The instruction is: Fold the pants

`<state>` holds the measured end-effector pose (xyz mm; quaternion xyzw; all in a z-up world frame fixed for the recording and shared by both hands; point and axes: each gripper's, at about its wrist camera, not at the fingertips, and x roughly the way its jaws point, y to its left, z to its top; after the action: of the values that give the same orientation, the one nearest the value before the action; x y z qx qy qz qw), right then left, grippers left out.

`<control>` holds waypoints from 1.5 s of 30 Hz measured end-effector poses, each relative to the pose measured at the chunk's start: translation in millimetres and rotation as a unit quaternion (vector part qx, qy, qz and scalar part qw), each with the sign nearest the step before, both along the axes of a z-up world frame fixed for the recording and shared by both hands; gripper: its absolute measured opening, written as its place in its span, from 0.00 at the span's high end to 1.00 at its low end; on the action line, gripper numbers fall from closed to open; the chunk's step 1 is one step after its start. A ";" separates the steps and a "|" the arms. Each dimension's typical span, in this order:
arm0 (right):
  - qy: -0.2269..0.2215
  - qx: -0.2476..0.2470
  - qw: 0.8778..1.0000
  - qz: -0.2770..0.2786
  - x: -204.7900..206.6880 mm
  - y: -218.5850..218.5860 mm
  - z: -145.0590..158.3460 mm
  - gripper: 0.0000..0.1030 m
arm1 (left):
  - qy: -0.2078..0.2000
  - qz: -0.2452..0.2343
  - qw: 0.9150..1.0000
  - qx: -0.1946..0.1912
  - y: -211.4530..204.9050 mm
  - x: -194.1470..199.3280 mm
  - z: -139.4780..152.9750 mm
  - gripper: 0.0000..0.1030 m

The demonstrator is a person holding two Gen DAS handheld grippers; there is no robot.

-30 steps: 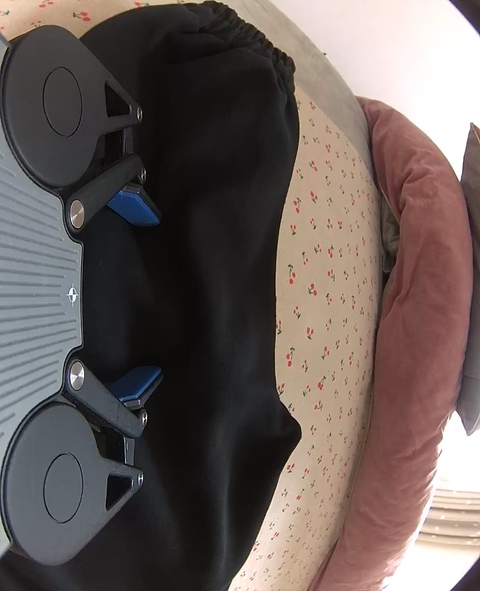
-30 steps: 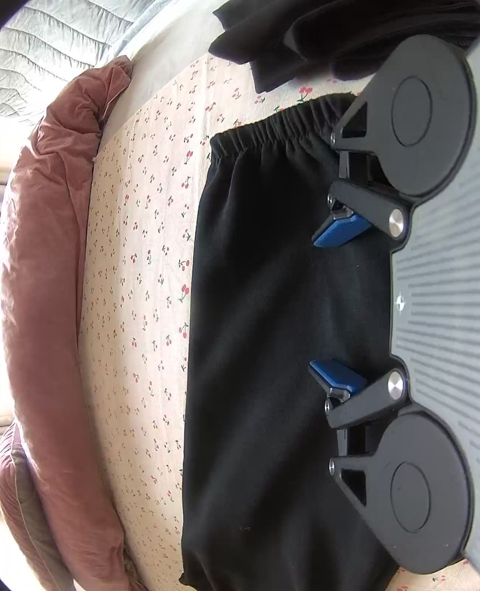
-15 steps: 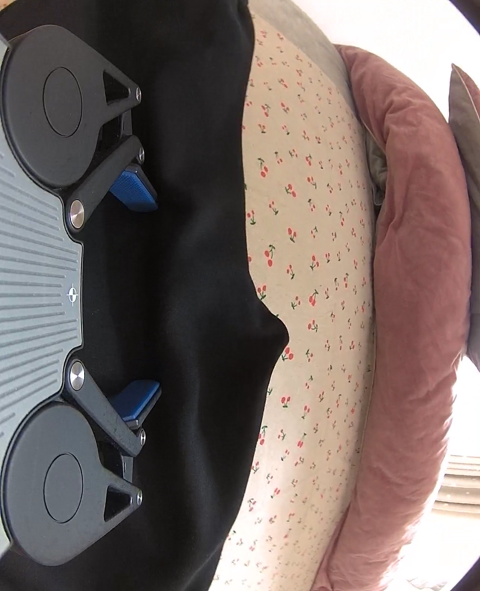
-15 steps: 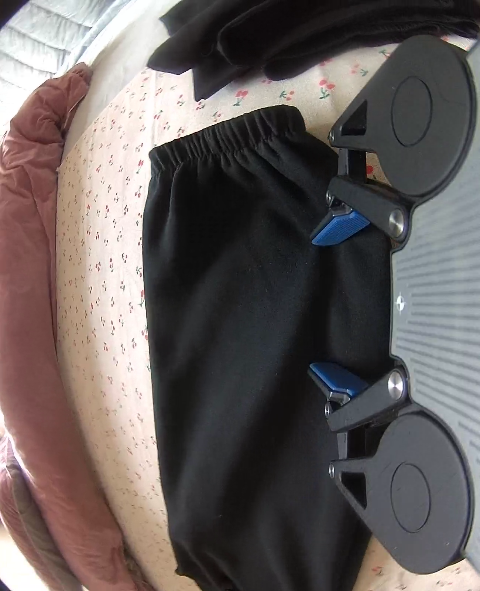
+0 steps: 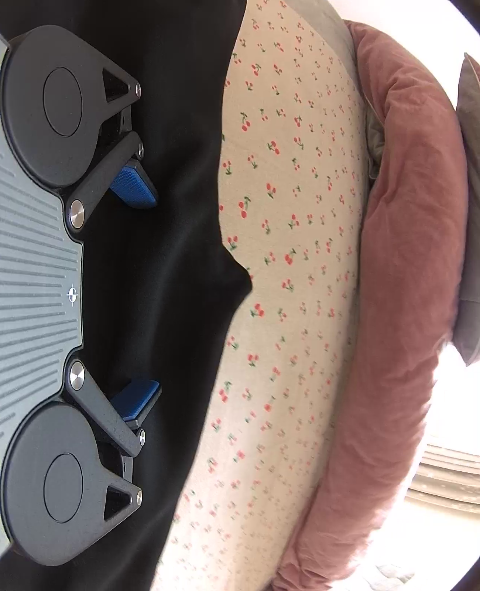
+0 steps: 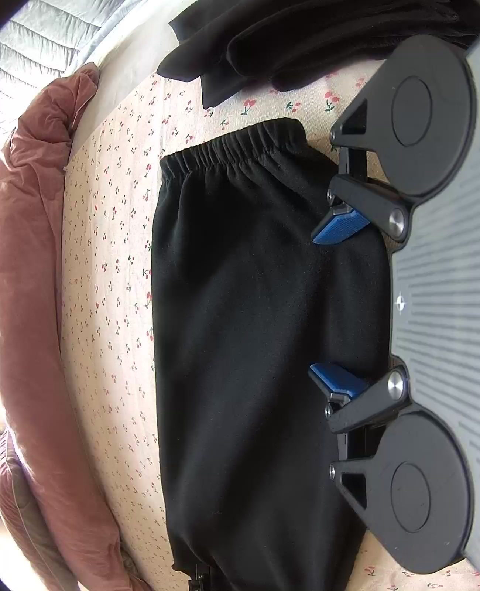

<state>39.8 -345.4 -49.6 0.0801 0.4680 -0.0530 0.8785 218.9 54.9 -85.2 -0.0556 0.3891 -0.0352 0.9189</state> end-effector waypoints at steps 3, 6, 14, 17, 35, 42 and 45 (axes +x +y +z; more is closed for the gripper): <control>-0.022 0.019 0.999 -0.040 -16.9 -12.5 15.5 0.34 | -0.047 -0.026 0.998 -0.032 5.2 -8.6 11.5 0.03; -0.035 0.074 0.993 -0.089 -29.1 -34.2 17.9 0.34 | -0.031 -0.030 0.999 -0.032 5.7 0.0 3.9 0.03; -0.043 0.214 0.956 -0.194 -41.8 -79.0 -7.8 0.34 | -0.006 0.050 0.989 -0.141 47.0 13.6 -2.3 0.04; -0.057 0.254 0.940 -0.221 -37.1 -93.1 -24.8 0.34 | -0.010 0.056 0.990 -0.127 53.6 12.3 -5.1 0.04; -0.180 0.247 0.908 -0.287 -18.4 -103.2 -45.4 0.40 | -0.031 0.014 0.994 -0.101 23.3 -10.6 4.5 0.04; -0.174 0.230 0.906 -0.308 -14.8 -102.4 -42.3 0.75 | -0.030 -0.009 0.994 -0.101 9.3 -21.6 8.7 0.04; -0.191 0.204 0.910 -0.306 -15.2 -91.3 -23.4 0.77 | -0.028 -0.024 0.994 -0.100 -0.1 -29.5 10.1 0.03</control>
<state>24.6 -436.7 -73.0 0.4050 0.2450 -0.2063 0.8564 189.4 54.9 -75.1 -0.1369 0.3592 -0.0974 0.9180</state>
